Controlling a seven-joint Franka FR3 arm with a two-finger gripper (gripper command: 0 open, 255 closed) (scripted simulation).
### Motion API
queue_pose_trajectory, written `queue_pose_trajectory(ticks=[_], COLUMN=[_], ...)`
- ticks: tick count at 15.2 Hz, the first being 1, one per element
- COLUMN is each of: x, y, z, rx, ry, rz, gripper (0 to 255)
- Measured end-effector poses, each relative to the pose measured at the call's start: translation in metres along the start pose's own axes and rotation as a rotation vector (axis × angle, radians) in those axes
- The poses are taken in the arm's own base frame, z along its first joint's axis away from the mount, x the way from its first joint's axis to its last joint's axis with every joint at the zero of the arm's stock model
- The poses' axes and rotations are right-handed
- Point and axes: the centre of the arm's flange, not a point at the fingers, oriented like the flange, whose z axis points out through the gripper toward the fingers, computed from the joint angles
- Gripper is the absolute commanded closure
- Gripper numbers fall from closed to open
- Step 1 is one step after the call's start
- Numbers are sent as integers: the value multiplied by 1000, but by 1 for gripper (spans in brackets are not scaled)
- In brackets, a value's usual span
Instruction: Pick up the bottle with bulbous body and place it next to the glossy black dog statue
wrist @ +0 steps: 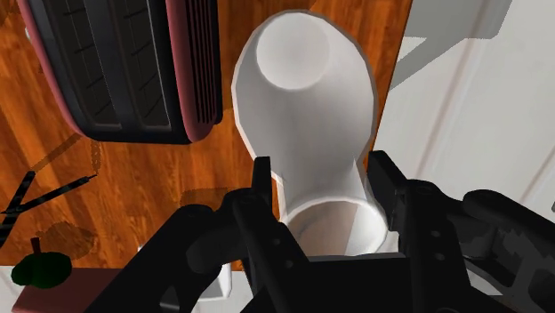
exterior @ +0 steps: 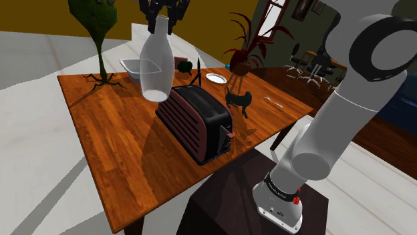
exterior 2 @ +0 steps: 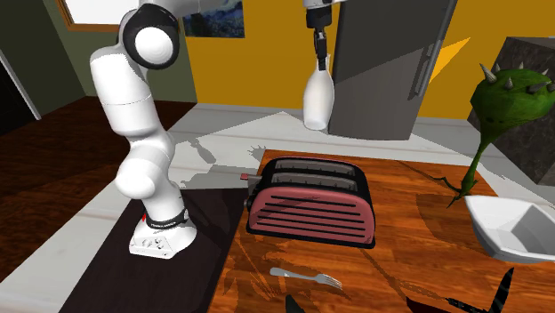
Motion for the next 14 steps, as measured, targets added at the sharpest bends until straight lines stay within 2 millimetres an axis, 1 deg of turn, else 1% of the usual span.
queue_pose_trajectory(ticks=[9,11,14], x=[6,11,18], y=[0,17,51], z=[-45,-48,-43], rx=[0,0,-1], ry=[0,0,-1], rz=[0,1,1], gripper=[255,255,255])
